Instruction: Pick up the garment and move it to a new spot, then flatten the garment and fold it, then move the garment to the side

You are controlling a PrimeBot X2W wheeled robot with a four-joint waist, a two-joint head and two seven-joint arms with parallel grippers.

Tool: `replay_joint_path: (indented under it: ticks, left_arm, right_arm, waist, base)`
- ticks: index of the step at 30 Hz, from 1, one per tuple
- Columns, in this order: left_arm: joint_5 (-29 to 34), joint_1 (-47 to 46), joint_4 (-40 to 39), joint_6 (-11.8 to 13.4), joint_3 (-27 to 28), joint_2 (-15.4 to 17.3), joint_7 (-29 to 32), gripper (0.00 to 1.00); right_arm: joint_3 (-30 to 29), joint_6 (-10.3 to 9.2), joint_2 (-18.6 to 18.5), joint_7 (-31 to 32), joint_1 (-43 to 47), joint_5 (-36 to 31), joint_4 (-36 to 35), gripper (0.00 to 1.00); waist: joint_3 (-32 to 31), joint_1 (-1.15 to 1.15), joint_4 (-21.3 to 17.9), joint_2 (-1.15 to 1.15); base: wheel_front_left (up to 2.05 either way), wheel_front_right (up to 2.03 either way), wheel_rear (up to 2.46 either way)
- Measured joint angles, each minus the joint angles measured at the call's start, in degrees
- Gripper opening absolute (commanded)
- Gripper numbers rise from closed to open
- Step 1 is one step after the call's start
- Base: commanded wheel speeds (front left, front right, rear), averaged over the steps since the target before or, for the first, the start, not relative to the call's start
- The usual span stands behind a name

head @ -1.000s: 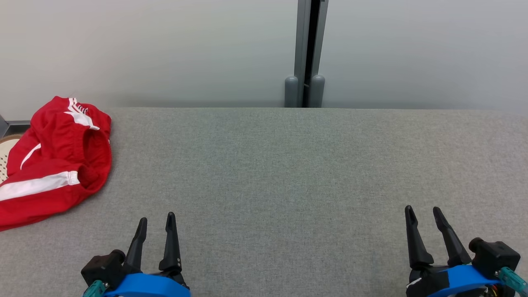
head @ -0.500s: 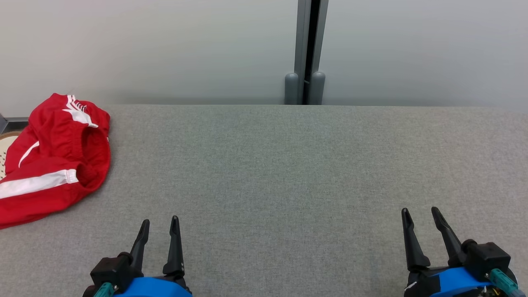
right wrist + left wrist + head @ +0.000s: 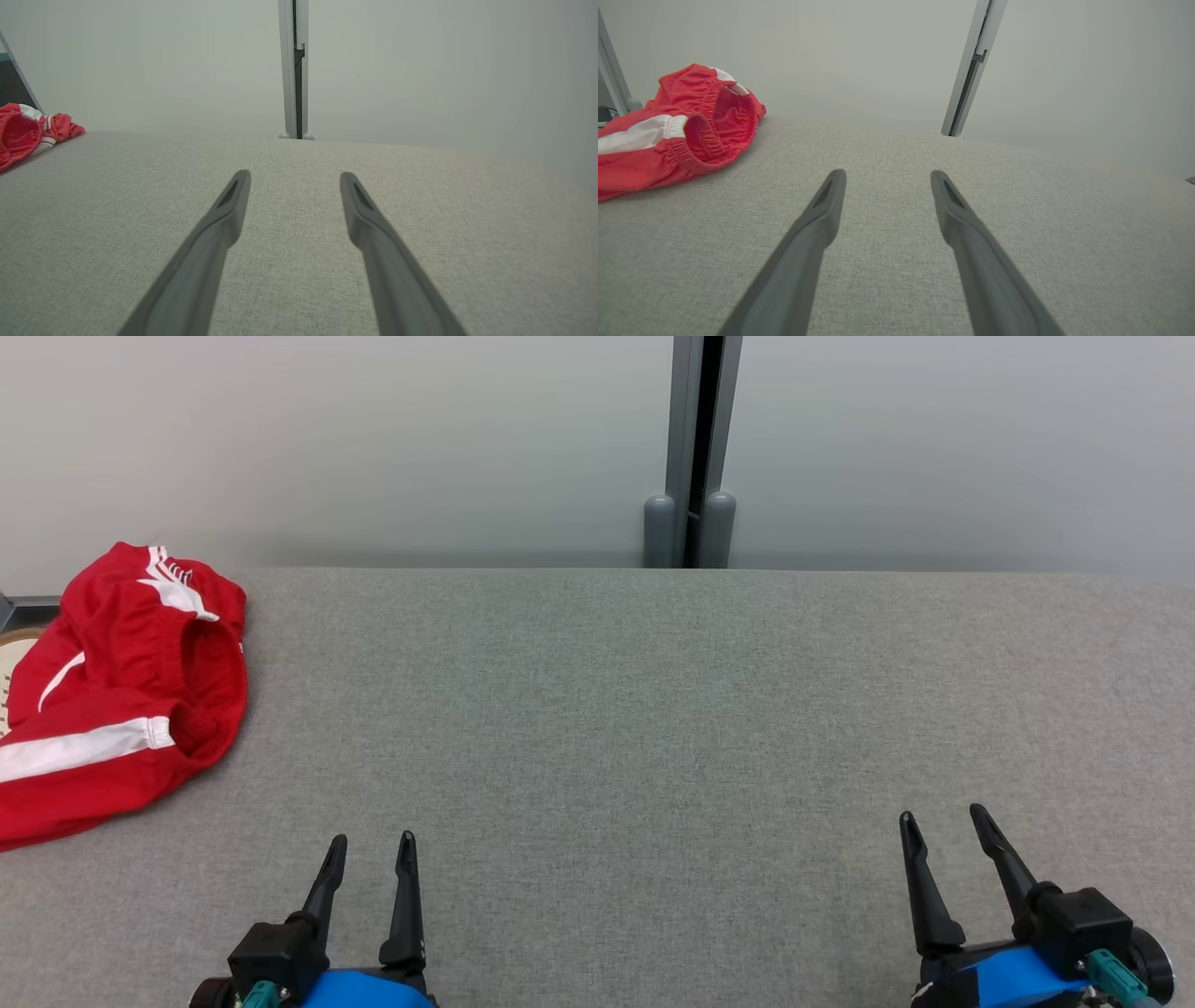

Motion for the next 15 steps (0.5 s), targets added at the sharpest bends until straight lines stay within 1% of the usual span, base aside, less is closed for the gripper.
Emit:
replay_joint_path:
  ticks: [15]
  left_arm:
    - [0.1, -0.2, 0.9, 0.0, 0.1, 0.0, -0.1, 1.0]
  right_arm:
    - [0.1, 0.0, 0.0, -0.1, -0.2, -0.3, 0.2, 1.0]
  waist:
    - [0.2, 0.0, 0.1, 0.0]
  base:
    - [0.0, 0.0, 0.0]
